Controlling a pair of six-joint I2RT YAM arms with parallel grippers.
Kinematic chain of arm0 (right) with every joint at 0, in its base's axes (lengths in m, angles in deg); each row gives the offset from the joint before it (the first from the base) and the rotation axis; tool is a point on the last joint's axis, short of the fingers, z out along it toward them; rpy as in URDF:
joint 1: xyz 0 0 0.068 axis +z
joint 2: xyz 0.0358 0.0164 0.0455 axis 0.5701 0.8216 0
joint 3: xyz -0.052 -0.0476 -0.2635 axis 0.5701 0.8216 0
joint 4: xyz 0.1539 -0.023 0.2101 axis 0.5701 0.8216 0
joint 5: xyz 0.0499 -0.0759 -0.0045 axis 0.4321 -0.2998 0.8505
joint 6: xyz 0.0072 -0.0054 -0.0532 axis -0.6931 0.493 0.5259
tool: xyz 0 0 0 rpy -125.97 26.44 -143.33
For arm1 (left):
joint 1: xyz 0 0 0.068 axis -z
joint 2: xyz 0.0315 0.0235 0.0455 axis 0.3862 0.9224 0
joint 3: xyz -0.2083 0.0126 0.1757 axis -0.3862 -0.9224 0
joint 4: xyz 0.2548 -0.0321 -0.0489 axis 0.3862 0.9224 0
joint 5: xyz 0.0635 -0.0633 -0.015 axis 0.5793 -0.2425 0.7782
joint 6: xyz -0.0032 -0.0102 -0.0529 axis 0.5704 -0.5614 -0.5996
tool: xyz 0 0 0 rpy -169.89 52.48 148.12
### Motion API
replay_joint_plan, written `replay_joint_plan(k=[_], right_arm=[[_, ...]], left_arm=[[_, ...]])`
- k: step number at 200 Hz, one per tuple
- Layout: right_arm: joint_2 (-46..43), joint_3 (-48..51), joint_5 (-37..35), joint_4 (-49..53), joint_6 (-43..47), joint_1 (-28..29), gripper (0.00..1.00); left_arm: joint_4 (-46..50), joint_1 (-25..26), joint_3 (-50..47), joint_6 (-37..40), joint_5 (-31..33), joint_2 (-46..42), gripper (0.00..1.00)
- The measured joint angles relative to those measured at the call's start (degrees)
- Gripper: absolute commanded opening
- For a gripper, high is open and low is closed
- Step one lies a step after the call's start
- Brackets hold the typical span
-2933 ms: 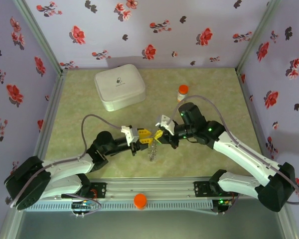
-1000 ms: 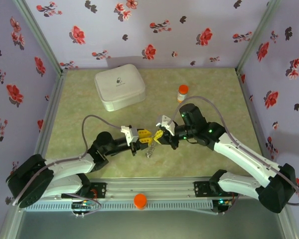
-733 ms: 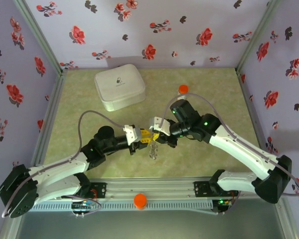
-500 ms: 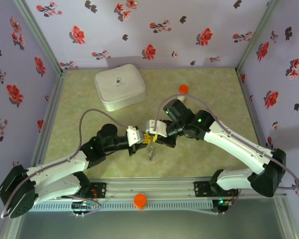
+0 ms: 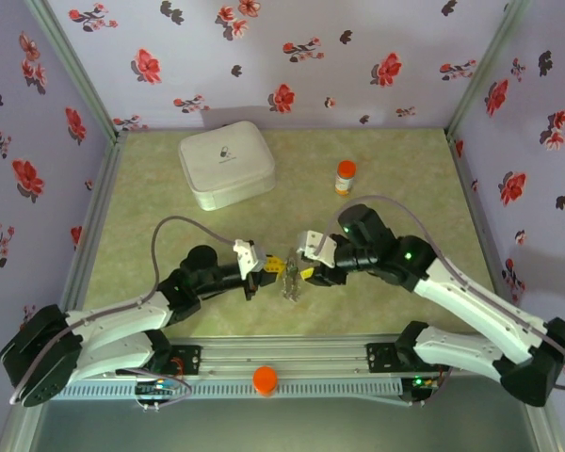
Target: Put the keys on the keyring
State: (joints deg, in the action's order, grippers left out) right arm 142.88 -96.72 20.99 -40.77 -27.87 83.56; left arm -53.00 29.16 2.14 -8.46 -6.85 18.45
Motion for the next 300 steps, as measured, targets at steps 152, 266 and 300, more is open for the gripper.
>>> replay_joint_plan(k=[152, 266, 300], right_arm=[[1.3, 6.3, -9.7, -13.2, -1.9, 5.6, 0.14], [6.1, 2.5, -4.9, -5.7, -0.7, 5.3, 0.05], [4.4, 2.5, -2.1, -4.4, -0.6, 2.8, 0.33]], left_arm=[[-12.4, 0.0, -1.4, -9.1, 2.5, 3.2, 0.00], [-18.1, 0.0, -2.8, -2.0, -2.5, 5.9, 0.00], [-19.6, 0.0, -2.8, 0.3, -3.8, 6.8, 0.00]])
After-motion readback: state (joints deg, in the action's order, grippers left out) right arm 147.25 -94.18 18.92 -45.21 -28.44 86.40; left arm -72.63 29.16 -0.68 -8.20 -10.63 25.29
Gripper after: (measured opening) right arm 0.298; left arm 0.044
